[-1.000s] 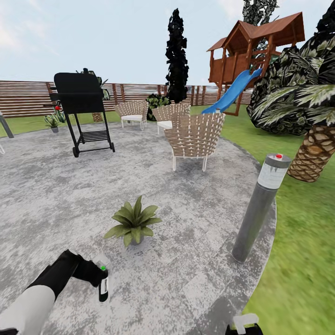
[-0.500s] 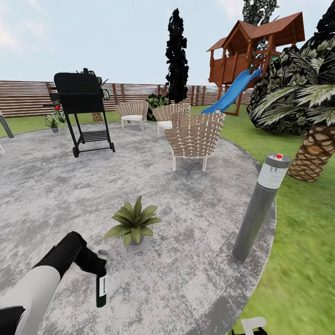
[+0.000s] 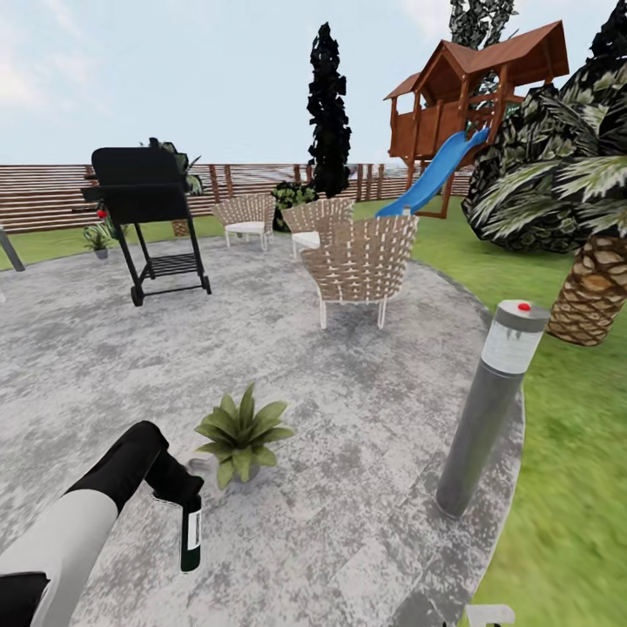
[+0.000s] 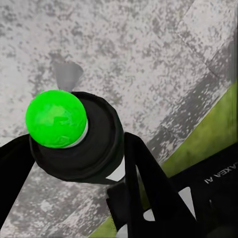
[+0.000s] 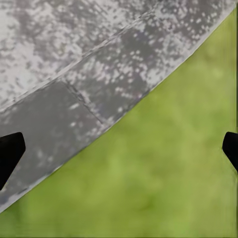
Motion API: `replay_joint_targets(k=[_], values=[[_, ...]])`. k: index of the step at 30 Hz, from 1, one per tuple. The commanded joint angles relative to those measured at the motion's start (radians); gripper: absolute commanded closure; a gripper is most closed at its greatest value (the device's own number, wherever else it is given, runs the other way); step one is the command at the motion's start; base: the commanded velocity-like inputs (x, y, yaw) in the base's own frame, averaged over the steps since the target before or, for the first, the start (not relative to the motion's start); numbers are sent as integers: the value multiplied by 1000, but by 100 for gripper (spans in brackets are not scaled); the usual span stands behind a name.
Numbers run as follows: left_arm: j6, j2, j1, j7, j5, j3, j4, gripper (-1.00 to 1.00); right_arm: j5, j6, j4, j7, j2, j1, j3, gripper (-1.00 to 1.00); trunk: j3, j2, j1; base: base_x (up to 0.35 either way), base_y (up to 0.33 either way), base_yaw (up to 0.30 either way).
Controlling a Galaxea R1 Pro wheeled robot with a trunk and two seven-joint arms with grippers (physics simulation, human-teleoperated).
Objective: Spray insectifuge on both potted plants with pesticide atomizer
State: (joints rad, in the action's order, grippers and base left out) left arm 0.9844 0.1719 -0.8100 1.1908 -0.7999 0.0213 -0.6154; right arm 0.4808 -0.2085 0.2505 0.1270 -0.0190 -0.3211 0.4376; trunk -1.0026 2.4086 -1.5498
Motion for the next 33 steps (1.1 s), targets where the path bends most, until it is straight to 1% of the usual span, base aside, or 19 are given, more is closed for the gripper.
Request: replay_joint_targets(k=[1, 11, 15, 21, 27, 30, 31, 33], values=[[7, 0, 1, 10, -9, 2, -1, 100, 10, -5, -2, 2, 0, -1, 7, -100, -1, 0, 0, 289, -201, 0], [5, 4, 9, 10, -12, 1, -1, 100, 10, -5, -2, 2, 1, -1, 7, -100, -1, 0, 0, 263, -186, 0], [4, 13, 8, 10, -12, 2, -1, 100, 11, -5, -2, 3, 1, -1, 7, -100, -1, 0, 0, 47, -30, 0], [4, 15, 10, 10, -12, 2, -1, 100, 12, -6, -2, 2, 1, -1, 7, -100, -1, 0, 0, 14, -3, 0], [3, 13, 13, 8, -13, 0, -1, 100, 12, -5, -2, 2, 1, -1, 7, -100, -1, 0, 0, 237, 0, 0], [1, 16, 15, 5, -13, 0, 0, 100, 12, -6, -2, 2, 1, -1, 7, -100, -1, 0, 0, 195, 0, 0], [-40, 64, 93, -9, -13, 1, 14, 100, 12, -9, -2, 2, 1, -1, 6, -100, -1, 0, 0, 0, 0, 0], [-53, 65, 97, -11, -13, 2, 16, 100, 13, -11, -2, 3, 2, -1, 6, -100, -1, 0, 0, 0, 0, 0]])
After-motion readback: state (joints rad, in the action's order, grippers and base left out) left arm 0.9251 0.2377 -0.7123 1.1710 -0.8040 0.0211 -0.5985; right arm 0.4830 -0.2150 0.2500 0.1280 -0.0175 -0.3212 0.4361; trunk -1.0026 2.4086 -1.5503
